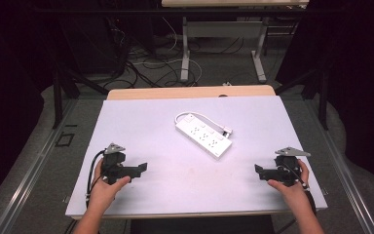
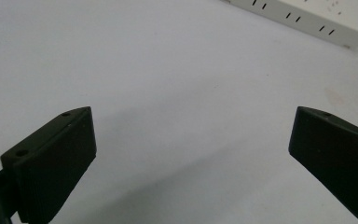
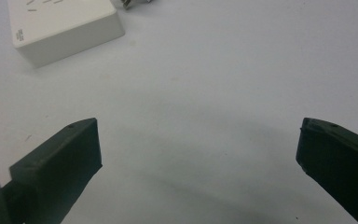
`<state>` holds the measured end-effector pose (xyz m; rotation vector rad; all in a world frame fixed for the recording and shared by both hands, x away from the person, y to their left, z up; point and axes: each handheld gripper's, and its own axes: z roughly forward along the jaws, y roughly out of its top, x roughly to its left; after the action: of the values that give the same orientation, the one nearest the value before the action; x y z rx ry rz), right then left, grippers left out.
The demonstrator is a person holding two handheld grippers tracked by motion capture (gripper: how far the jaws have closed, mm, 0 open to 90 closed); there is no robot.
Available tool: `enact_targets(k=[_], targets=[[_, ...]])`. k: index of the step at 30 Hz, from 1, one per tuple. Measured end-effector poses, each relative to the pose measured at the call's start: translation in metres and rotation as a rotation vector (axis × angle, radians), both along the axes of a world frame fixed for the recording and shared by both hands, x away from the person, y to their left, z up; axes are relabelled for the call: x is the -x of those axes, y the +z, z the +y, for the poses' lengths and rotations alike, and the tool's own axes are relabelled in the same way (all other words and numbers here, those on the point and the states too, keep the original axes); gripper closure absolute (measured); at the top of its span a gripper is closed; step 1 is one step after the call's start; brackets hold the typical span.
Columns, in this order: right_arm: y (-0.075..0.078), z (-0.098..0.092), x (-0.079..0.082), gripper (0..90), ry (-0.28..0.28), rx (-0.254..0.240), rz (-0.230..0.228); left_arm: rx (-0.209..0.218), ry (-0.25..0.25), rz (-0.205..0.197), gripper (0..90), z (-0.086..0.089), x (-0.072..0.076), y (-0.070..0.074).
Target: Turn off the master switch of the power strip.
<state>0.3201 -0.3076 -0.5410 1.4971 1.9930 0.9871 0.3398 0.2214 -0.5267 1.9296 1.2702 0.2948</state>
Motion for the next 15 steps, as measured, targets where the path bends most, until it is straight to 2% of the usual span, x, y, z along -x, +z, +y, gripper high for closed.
enact_targets(k=[2, 5, 8, 10, 11, 15], targets=[[0.001, -0.001, 0.001, 0.0, -0.005, -0.002, -0.003, 0.011, 0.0, -0.008, 0.8, 0.0, 0.0, 0.002], [0.002, -0.005, 0.002, 0.0, 0.004, -0.029, 0.002, -0.009, -0.01, -0.026, 0.8, -0.004, 0.002, 0.005], [0.001, -0.006, 0.002, 0.0, 0.005, -0.023, 0.003, -0.009, -0.014, -0.054, 0.8, -0.007, 0.003, 0.005], [0.0, -0.005, 0.002, 0.0, -0.002, -0.017, 0.003, -0.027, -0.03, -0.05, 0.8, -0.008, 0.004, 0.005], [-0.001, -0.005, 0.002, 0.0, 0.004, -0.014, 0.004, -0.016, -0.025, -0.051, 0.8, -0.01, 0.004, 0.004], [0.0, -0.003, 0.003, 0.0, 0.011, -0.004, -0.01, -0.027, -0.029, -0.058, 0.8, -0.012, 0.005, 0.002]])
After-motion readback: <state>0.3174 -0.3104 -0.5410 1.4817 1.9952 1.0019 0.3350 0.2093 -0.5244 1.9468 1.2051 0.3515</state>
